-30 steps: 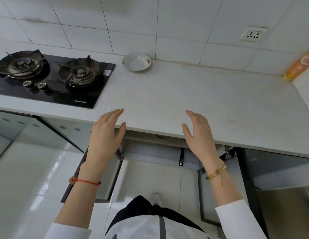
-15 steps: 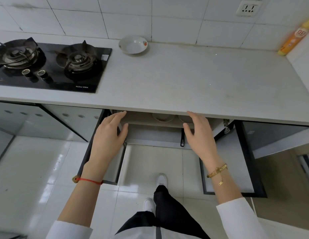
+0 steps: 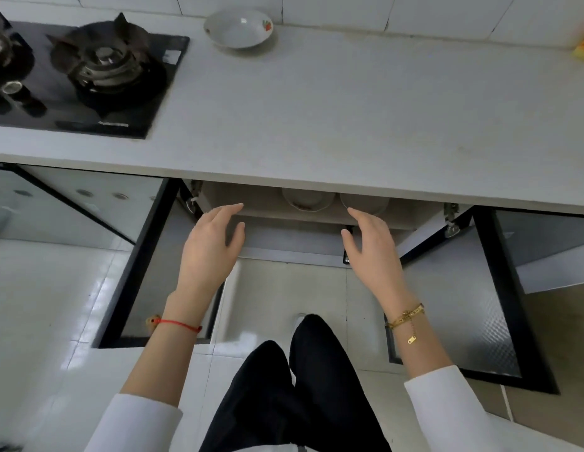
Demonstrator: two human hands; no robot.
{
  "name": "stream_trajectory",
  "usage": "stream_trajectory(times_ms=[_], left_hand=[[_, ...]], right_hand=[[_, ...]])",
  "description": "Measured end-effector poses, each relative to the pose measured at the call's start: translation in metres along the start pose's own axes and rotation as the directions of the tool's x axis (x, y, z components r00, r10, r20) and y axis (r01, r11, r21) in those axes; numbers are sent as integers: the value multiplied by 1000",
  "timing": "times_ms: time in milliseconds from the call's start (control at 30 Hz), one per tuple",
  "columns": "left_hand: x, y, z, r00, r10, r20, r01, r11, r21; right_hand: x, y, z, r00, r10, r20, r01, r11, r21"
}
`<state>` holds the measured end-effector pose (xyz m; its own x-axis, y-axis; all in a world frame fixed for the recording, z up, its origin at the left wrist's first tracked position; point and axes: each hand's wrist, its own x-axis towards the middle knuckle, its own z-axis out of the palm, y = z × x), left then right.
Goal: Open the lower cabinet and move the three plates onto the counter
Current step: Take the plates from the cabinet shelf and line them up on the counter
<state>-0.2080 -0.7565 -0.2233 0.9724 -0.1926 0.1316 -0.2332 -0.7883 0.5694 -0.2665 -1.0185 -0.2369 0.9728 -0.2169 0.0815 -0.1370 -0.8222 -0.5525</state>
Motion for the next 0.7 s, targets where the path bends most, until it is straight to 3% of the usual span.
stream_trajectory(times_ms=[300, 700], left_hand=[[50, -80, 149, 1000, 11, -17, -11, 1000, 10], [123, -189, 315, 982, 149, -112, -150, 989, 2]], right_hand=[[60, 106, 133, 1000, 21, 6, -21, 1000, -18], [136, 215, 284, 993, -46, -108, 34, 993, -110]])
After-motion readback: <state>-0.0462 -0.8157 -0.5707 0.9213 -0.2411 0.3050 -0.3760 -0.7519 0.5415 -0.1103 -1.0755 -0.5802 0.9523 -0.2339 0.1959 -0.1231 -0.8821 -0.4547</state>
